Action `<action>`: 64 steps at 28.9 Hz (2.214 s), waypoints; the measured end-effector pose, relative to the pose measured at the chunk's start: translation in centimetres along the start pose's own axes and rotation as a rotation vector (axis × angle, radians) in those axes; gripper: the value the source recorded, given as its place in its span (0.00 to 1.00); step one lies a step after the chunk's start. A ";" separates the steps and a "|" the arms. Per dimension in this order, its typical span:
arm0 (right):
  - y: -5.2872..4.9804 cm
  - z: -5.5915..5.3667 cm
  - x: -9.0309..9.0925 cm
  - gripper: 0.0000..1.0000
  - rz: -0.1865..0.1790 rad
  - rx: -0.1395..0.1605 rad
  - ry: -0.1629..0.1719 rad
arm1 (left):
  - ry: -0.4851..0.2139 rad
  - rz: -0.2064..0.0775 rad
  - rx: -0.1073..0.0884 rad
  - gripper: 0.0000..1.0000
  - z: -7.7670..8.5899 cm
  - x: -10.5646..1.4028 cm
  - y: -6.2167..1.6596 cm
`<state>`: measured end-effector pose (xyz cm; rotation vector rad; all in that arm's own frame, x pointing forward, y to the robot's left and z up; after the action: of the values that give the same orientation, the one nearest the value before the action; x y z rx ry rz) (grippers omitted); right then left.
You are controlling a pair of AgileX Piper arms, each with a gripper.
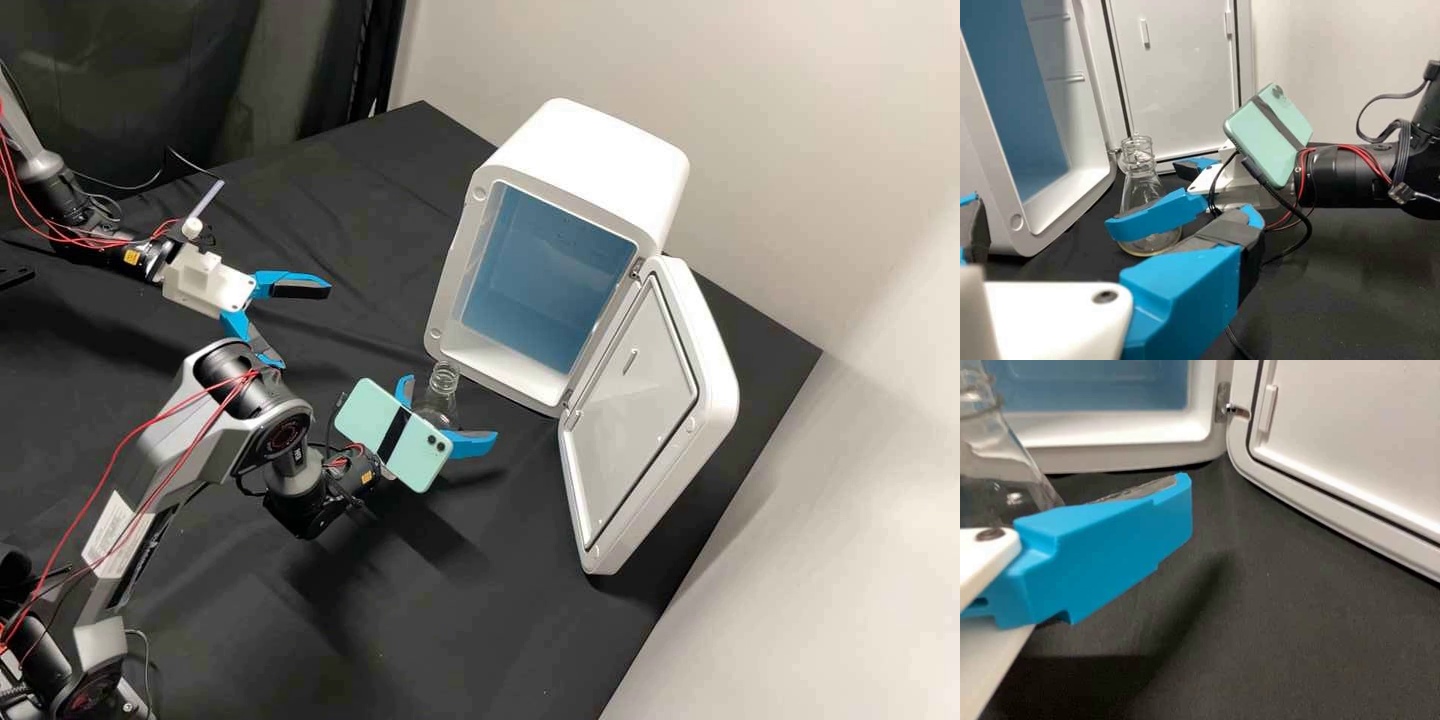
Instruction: Place the flask in the incubator
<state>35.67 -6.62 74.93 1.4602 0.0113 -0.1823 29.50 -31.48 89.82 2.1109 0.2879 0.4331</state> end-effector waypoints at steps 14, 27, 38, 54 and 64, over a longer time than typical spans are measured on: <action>0.0 0.1 0.4 0.00 0.005 -0.006 0.004 | 0.000 0.000 -0.001 1.00 0.0 0.0 0.00; 0.0 0.1 0.4 0.00 0.005 -0.006 0.004 | 0.013 0.002 -0.009 1.00 -0.4 0.0 0.07; 0.0 0.0 0.4 0.00 0.010 -0.006 0.008 | 0.019 0.003 -0.009 1.00 -0.6 0.0 0.11; -0.2 0.2 0.5 0.00 0.013 -0.005 0.011 | 0.024 -0.005 -0.011 1.00 -0.8 -0.2 -0.12; -0.2 0.2 0.5 0.00 0.014 -0.005 0.012 | 0.023 -0.006 -0.010 1.00 -0.8 -0.2 -0.12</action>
<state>36.08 -6.89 74.69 1.4561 0.0113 -0.1626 28.96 -30.94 90.05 2.0962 0.3043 0.4547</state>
